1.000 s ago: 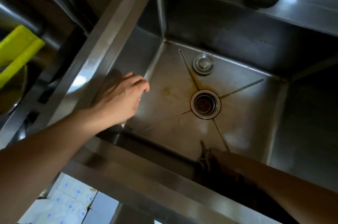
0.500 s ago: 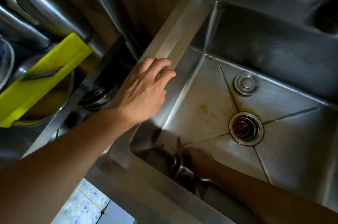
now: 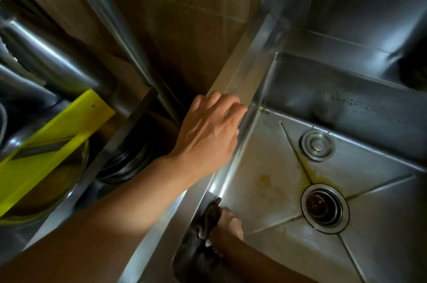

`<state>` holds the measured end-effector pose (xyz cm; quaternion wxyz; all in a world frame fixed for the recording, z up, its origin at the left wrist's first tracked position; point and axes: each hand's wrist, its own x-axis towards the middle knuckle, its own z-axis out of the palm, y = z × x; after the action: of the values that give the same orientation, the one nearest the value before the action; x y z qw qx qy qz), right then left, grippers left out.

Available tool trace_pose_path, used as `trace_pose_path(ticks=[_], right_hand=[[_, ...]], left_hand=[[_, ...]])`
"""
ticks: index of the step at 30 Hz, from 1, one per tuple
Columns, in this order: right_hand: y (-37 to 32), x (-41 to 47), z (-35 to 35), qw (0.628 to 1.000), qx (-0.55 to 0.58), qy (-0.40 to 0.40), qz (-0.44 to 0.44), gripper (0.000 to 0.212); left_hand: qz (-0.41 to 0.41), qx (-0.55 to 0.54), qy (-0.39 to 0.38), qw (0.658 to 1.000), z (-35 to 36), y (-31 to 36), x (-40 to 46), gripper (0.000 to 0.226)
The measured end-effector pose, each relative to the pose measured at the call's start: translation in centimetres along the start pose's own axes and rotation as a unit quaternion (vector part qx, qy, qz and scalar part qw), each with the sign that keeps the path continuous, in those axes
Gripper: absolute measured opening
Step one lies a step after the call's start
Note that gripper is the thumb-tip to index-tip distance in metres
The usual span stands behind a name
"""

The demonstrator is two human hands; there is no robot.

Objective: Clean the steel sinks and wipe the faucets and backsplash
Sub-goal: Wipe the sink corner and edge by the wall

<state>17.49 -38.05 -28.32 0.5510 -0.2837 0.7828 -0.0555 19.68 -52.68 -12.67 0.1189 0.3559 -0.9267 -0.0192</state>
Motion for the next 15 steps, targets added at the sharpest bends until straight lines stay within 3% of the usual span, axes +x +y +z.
trace_pose_path(ticks=[8,15], right_hand=[[-2.6,5.1,-5.4,0.987,0.062,0.145,-0.013,0.023],[-5.6,10.5,-10.4,0.956,0.119,0.26,-0.068,0.025]], left_hand=[[-0.003,0.022,0.009,1.0,1.6,-0.4,3.7,0.035],[0.006,0.024,0.028,0.999,2.0,-0.7,6.7,0.013]])
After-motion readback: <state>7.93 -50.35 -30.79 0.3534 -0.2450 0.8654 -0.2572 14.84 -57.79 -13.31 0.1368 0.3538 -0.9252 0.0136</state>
